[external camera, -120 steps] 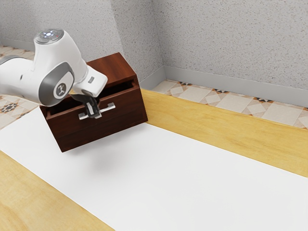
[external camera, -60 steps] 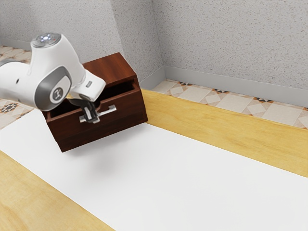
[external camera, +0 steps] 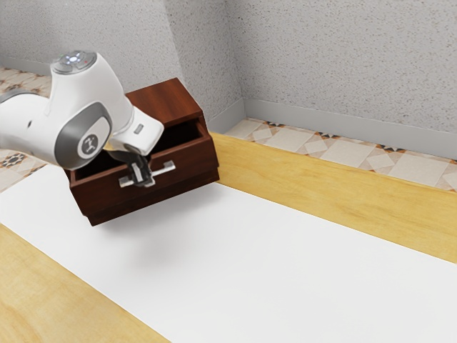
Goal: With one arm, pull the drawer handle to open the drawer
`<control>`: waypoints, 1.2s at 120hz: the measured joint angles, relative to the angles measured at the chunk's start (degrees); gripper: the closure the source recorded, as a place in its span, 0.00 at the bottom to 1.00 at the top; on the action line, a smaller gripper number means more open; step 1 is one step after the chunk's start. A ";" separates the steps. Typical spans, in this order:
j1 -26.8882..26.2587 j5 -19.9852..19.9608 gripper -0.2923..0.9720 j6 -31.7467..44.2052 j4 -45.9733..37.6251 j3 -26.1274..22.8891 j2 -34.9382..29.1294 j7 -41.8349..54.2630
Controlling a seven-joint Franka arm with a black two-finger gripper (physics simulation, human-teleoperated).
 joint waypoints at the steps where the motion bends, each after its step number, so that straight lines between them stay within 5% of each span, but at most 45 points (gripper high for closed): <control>1: -0.07 0.00 0.74 0.00 -0.08 0.00 -0.07 -0.02; 144: -0.93 0.11 0.75 -0.16 -7.84 -3.94 -9.35 -3.02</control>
